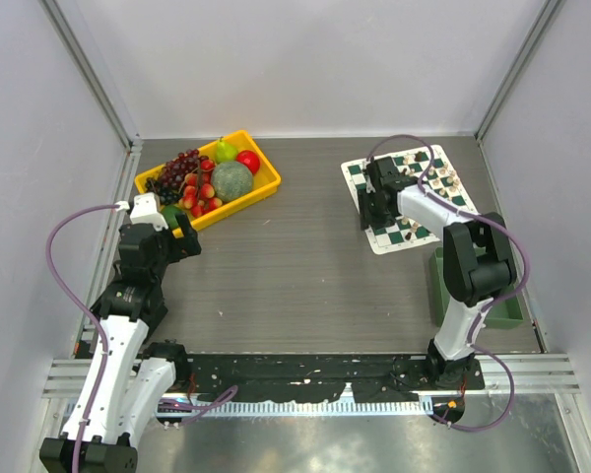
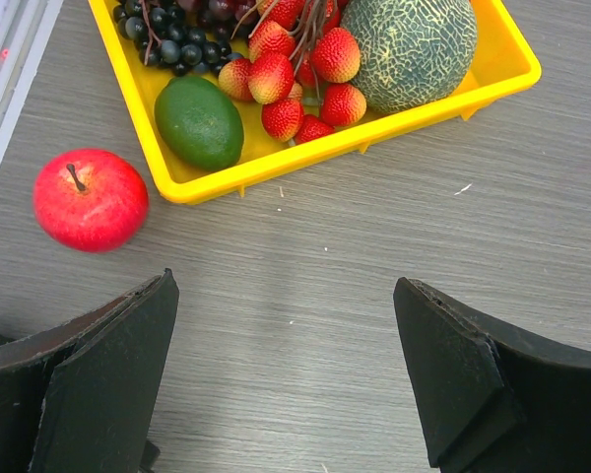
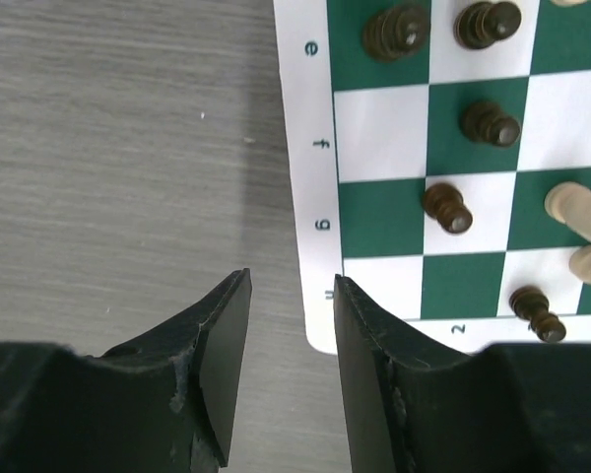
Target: Set up the chess pieces on the board
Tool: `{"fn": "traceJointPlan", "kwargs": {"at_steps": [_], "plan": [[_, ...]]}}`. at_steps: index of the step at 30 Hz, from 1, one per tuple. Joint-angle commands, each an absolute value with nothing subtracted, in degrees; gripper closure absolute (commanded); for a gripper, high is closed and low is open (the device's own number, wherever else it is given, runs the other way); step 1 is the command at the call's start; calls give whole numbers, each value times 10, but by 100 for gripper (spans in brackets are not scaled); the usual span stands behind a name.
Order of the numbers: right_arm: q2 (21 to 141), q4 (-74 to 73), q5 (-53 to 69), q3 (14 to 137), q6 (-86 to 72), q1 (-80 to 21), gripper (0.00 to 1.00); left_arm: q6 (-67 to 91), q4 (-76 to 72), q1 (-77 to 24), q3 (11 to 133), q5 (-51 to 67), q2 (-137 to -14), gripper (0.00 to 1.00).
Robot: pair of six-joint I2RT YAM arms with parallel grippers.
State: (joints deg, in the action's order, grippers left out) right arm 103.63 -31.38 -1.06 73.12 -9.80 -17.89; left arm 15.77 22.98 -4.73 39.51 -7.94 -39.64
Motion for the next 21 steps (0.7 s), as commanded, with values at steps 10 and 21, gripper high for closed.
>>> {"fn": "traceJointPlan", "kwargs": {"at_steps": [10, 21], "plan": [[1102, -319, -21, 781, -81, -180, 57, 142, 216, -44, 398, -92, -393, 1], [1116, -329, -20, 773, -77, -183, 73, 144, 211, -44, 396, -89, -403, 1]]}}
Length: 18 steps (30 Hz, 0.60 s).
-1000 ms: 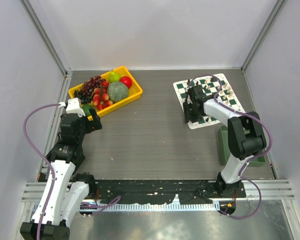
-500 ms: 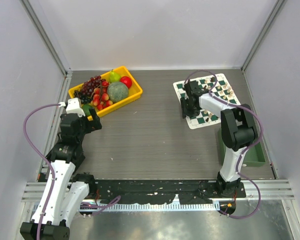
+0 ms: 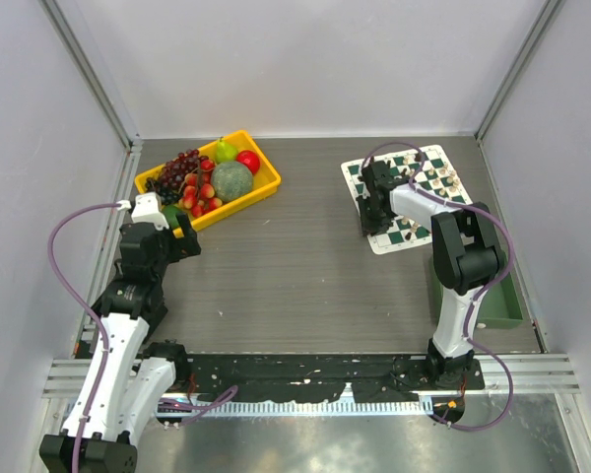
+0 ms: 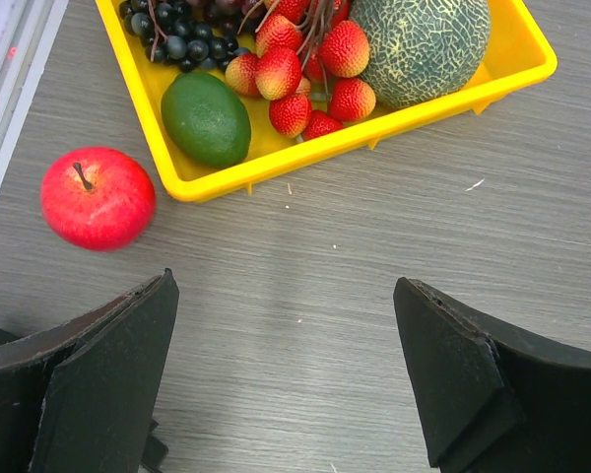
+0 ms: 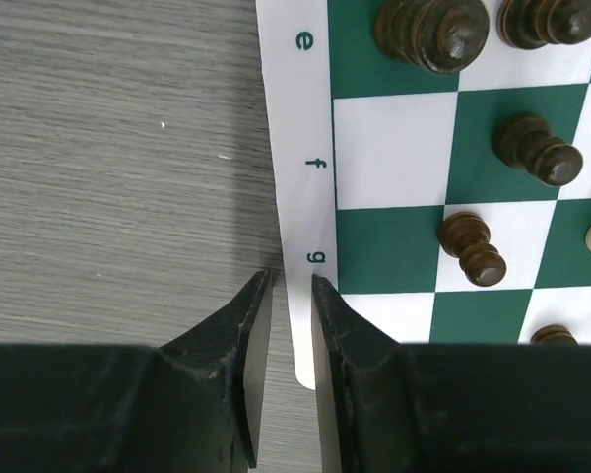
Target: Set up the chess pieces on the board
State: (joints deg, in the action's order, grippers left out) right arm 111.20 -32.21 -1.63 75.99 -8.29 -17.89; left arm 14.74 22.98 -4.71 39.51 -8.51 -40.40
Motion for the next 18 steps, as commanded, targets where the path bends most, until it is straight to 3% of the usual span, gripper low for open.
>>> {"fn": "traceJointPlan", "kwargs": {"at_steps": [1, 18], "plan": [[1117, -328, -21, 773, -76, -182, 74, 144, 210, -45, 396, -89, -404, 1], [1121, -334, -39, 765, -71, -185, 95, 141, 214, -44, 394, -94, -403, 1]]}}
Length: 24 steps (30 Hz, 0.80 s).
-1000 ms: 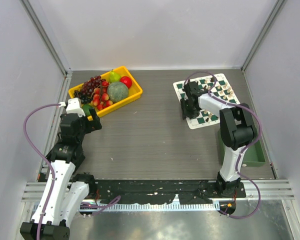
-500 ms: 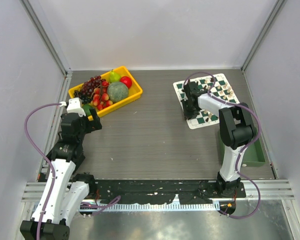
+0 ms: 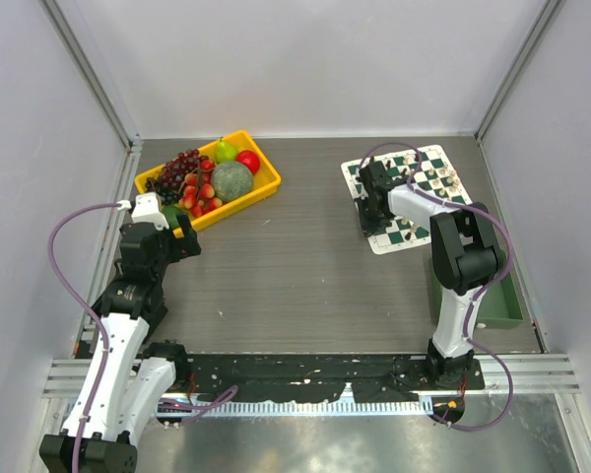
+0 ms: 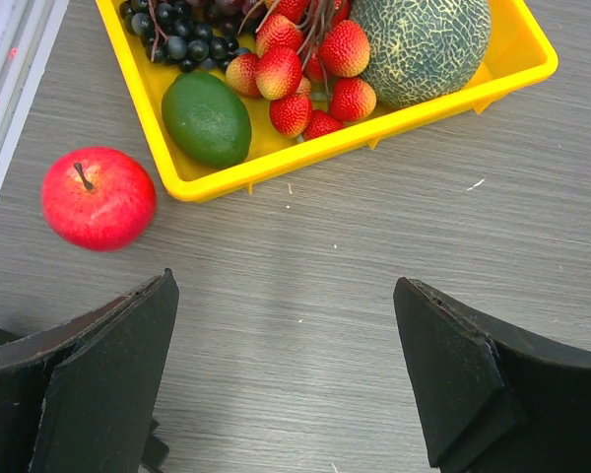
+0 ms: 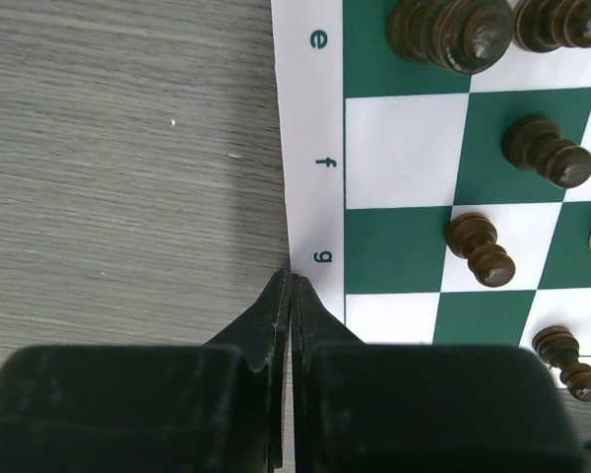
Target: Set up the chess pieces on the board
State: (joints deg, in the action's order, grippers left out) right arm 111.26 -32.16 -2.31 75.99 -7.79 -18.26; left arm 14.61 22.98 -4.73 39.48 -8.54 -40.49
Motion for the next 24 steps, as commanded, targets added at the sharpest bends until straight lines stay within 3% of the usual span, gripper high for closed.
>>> {"fn": "traceJointPlan", "kwargs": {"at_steps": [1, 3, 9, 13, 24], "plan": [[1123, -337, -40, 768, -71, -185, 95, 141, 214, -44, 393, -94, -403, 1], [1115, -338, -35, 767, -71, -184, 94, 142, 214, -45, 393, -94, -402, 1], [1061, -324, -9, 753, -64, -185, 71, 141, 212, -44, 394, -94, -403, 1], [1031, -319, -9, 730, -64, -188, 65, 142, 207, -44, 394, -89, -404, 1], [1017, -317, -25, 656, -81, -188, 65, 144, 205, -44, 388, -85, -403, 1]]}}
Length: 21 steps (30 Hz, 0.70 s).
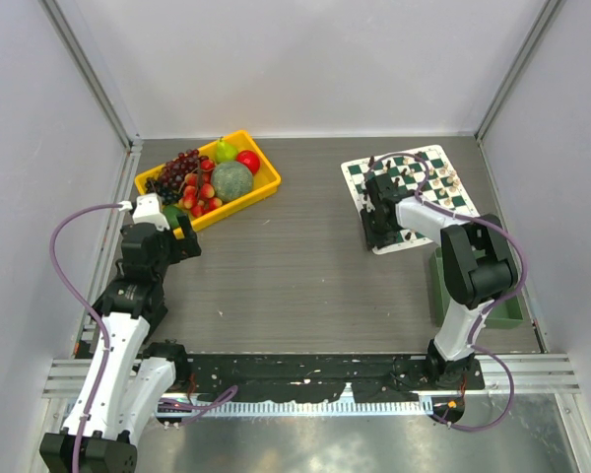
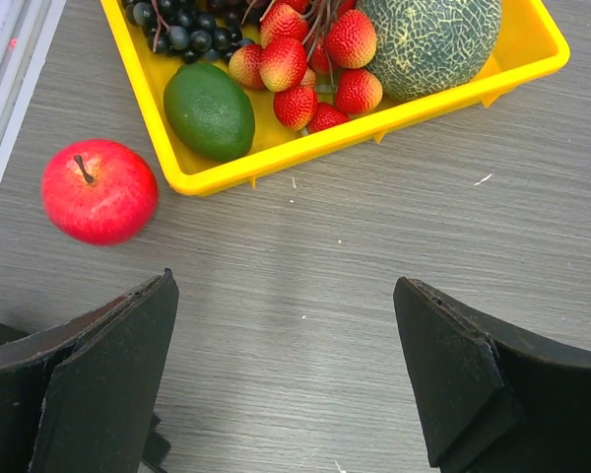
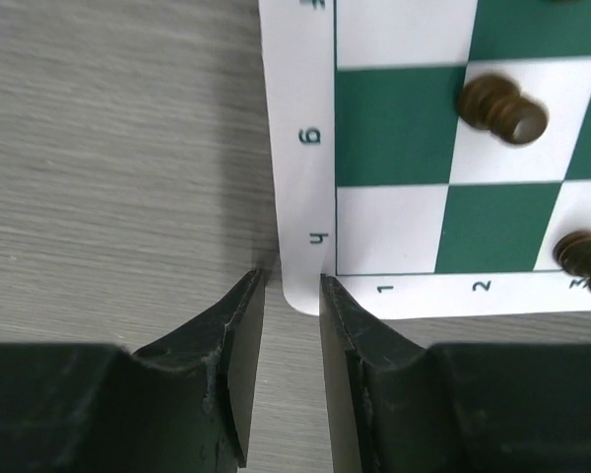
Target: Set up the chess pieces on the board
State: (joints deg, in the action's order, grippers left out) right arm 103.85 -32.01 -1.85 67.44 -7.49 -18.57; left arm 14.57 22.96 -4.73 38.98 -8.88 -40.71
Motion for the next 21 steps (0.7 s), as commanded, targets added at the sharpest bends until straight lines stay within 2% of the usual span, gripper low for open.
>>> {"fn": "traceJointPlan", "kwargs": {"at_steps": [1, 7, 12, 21], "plan": [[1016, -314, -24, 653, -83, -188, 65, 144, 205, -44, 388, -85, -403, 1], [1022, -309, -28, 642, -83, -188, 69, 145, 205, -44, 388, -83, -404, 1], [1034, -312, -34, 635, -81, -188, 80, 144, 206, -44, 389, -82, -403, 1], [1043, -322, -27, 654, -69, -202, 90, 146, 201, -44, 388, -77, -408, 1]]}}
